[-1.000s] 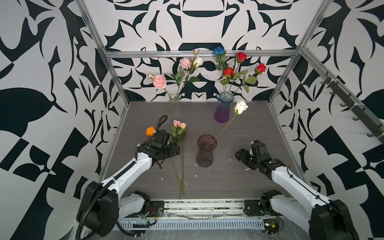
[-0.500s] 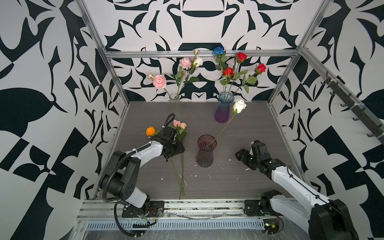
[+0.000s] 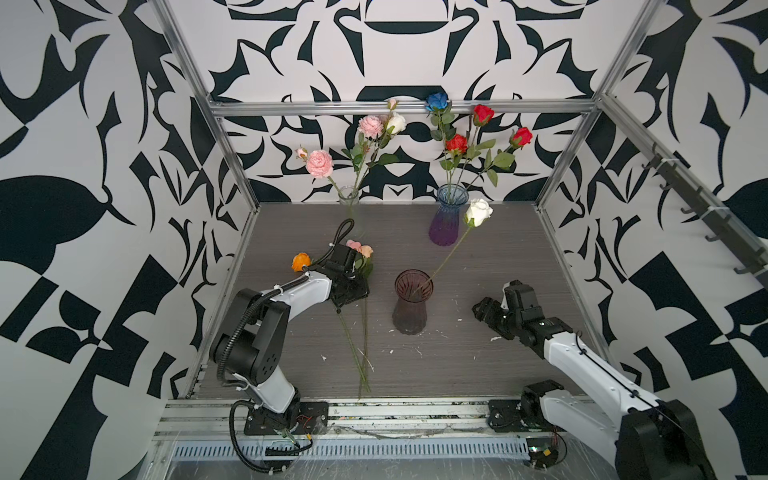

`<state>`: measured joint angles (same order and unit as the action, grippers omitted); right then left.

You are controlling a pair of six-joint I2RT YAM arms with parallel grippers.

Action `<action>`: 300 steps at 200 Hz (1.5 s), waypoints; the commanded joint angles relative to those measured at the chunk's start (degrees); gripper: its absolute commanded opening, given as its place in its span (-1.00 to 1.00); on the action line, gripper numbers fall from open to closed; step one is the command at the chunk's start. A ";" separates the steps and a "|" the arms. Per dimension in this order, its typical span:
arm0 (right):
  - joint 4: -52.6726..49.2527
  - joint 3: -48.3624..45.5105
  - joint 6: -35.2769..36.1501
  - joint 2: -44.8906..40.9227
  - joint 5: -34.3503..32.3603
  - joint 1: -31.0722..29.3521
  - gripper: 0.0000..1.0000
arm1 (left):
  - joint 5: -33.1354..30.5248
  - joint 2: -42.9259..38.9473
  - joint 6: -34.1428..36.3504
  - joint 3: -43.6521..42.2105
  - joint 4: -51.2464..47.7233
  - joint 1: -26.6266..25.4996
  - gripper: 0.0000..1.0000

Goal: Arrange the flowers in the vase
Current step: 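Lower the left gripper onto the pink and peach rose stems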

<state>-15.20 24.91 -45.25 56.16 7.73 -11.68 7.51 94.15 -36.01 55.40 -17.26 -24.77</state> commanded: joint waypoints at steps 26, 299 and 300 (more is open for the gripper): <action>-0.29 3.39 1.83 0.36 2.64 2.95 0.45 | -3.82 3.06 3.53 6.02 -4.30 -0.10 -0.33; 4.48 -0.65 -0.36 2.02 6.51 4.04 0.43 | -17.19 14.55 7.35 17.03 -15.49 -9.42 -0.31; 4.48 -0.65 -0.32 1.98 6.51 4.04 0.43 | -17.09 14.60 7.31 17.07 -15.46 -9.42 -0.31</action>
<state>-11.75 24.25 -45.30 59.18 13.96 -7.94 -11.18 106.19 -28.51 71.20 -31.18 -34.30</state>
